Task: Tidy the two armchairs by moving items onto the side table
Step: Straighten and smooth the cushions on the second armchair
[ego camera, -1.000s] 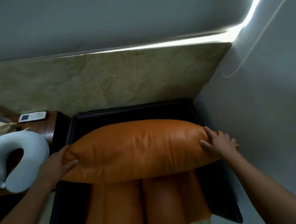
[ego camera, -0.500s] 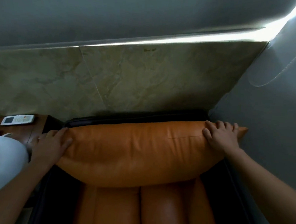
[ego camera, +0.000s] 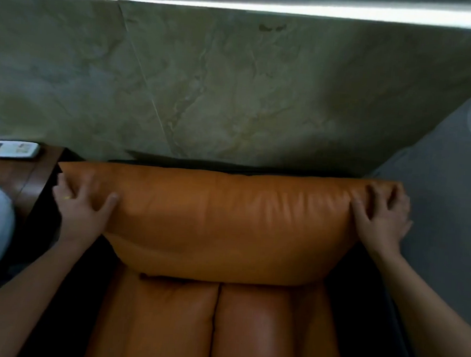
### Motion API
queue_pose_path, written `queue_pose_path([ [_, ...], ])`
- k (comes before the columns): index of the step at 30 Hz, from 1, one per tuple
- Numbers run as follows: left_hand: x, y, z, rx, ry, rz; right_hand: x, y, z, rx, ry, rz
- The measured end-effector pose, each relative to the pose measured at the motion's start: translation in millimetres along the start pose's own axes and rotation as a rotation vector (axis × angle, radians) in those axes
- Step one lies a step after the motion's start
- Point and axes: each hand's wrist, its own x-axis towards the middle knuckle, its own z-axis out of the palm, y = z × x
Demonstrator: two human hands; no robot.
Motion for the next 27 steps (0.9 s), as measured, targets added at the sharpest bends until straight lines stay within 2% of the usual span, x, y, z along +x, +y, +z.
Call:
queue_pose_path([
  [2, 10, -13, -3, -0.212, -0.007, -0.192, -3, 8, 2, 0.236, 0.010, 0.161],
  [4, 20, -20, -4, -0.335, -0.126, -0.164, 0, 9, 5, 0.364, -0.025, 0.143],
  [6, 31, -17, -3, -0.413, -0.167, -0.124, 9, 6, 7, 0.459, -0.045, 0.110],
  [13, 48, -5, -6, -0.613, -0.069, -0.174, 33, -2, 1, 0.547, -0.023, 0.128],
  [16, 52, -5, -8, -0.783, -0.125, -0.190, 31, -1, 0, 0.560, 0.003, 0.123],
  [23, 53, -19, -7, -0.850, -0.103, -0.169, 31, 11, 4, 0.659, 0.000, 0.136],
  [27, 67, -19, 7, -0.703, -0.102, -0.170, 41, -3, 13, 0.611, -0.048, 0.121],
])
